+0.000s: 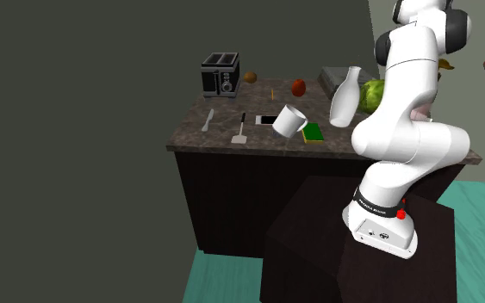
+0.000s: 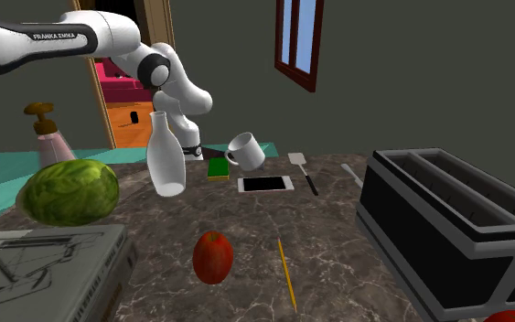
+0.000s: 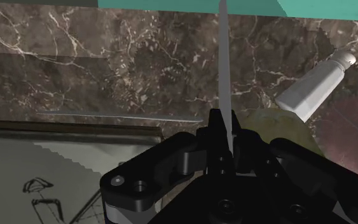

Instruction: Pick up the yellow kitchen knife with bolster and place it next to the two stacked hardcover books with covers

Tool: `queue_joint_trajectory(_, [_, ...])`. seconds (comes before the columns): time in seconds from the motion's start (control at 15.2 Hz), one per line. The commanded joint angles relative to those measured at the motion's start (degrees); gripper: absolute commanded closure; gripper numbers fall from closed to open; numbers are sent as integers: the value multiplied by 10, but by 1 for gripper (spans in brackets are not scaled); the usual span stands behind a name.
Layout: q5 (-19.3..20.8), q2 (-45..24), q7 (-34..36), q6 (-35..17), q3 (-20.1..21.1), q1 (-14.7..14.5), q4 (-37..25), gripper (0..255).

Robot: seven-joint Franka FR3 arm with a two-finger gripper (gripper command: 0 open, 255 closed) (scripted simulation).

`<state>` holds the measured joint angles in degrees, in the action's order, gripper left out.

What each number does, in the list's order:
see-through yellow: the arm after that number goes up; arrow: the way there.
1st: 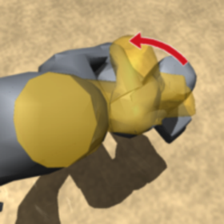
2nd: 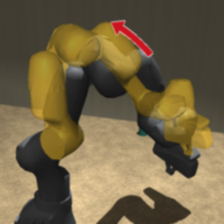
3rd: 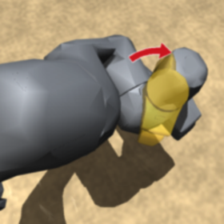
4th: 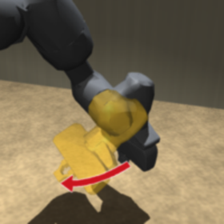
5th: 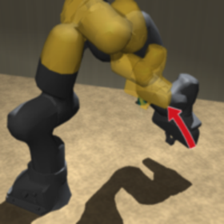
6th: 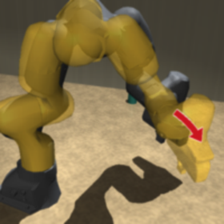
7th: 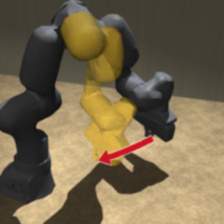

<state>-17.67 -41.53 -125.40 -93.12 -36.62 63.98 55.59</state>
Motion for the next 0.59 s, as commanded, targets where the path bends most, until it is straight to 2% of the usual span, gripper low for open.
queue_joint_trajectory(0.0, [-2,-4,-4,-10,1,2,6,255])
queue_joint_trajectory(0.53, [-2,2,-8,-78,0,-19,85,255])
